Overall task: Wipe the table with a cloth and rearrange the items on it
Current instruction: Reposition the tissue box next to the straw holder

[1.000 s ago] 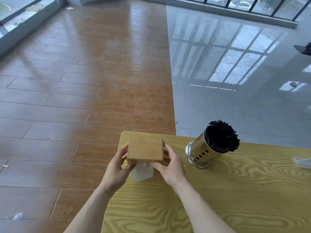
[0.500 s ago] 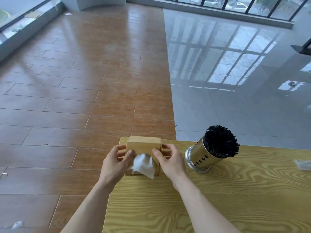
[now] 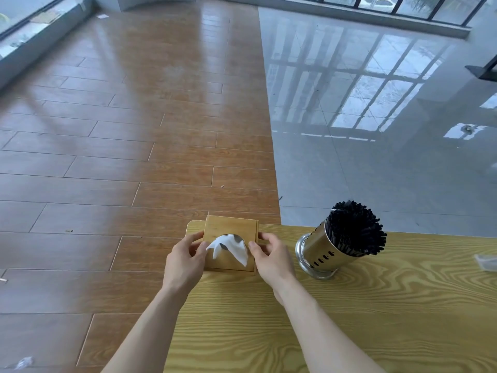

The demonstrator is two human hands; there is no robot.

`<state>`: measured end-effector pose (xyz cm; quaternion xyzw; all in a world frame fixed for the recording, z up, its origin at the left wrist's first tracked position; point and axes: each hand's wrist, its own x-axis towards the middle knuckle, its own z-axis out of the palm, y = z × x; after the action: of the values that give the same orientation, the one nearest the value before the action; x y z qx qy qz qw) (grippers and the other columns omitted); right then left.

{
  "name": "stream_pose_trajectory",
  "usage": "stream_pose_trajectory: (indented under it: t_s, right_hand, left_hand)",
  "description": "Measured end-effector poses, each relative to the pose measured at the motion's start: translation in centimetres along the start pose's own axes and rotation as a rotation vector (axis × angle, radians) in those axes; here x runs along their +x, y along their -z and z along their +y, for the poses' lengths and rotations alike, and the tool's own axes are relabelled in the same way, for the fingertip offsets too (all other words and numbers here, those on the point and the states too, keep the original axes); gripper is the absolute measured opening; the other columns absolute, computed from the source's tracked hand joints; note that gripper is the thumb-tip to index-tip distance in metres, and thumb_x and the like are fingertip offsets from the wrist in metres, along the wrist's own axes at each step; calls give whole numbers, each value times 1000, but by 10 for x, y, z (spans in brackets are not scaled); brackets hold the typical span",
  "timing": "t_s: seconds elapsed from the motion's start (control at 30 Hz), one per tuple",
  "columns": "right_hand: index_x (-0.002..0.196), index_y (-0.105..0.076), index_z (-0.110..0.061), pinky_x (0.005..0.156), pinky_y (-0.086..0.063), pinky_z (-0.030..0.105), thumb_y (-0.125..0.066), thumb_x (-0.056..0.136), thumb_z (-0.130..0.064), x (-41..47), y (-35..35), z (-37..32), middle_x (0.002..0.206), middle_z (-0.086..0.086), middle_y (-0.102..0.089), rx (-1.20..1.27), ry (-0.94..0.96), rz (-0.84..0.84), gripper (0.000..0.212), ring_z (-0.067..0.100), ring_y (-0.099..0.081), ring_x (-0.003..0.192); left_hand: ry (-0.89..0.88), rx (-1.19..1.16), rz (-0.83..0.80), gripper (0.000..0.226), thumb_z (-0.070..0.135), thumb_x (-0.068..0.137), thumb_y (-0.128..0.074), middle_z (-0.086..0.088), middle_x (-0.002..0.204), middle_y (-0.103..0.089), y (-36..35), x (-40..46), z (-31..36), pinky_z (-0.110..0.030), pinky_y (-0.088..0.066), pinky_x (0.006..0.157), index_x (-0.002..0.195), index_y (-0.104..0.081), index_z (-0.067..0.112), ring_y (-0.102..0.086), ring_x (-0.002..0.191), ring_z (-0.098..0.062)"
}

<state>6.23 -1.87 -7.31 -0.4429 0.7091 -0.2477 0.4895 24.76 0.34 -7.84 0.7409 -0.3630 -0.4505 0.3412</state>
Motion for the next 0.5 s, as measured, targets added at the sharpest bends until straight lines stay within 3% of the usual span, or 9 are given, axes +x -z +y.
stream_pose_trajectory:
  t_s: [0.13,0.3,0.5]
  right_hand:
    - [143,-53,-22,89,-46,26,-64,97,-35,-1,3,2,130,1,-64,26,-4,-19,49,9,-56,104]
    - [144,-53,-24,93,-46,26,-64,97,-38,-1,4,5,138,1,-62,34,9,-29,51,6,-53,106]
    - [144,-54,-26,93,-45,26,-62,98,-41,-2,1,10,118,-10,-61,54,10,-18,49,5,-53,104]
  left_hand:
    - [34,-15,-2,37,28,99,-58,3,112,-72,-2,-1,-5,-31,-48,86,136,-61,26,-65,104,-14]
    - [28,-32,6,37,30,100,-56,3,113,-70,-4,-1,-7,-32,-48,87,137,-61,26,-64,105,-15]
    - [39,-58,-6,37,32,102,-54,-1,120,-68,-6,-2,-9,-34,-50,89,138,-58,27,-64,107,-18]
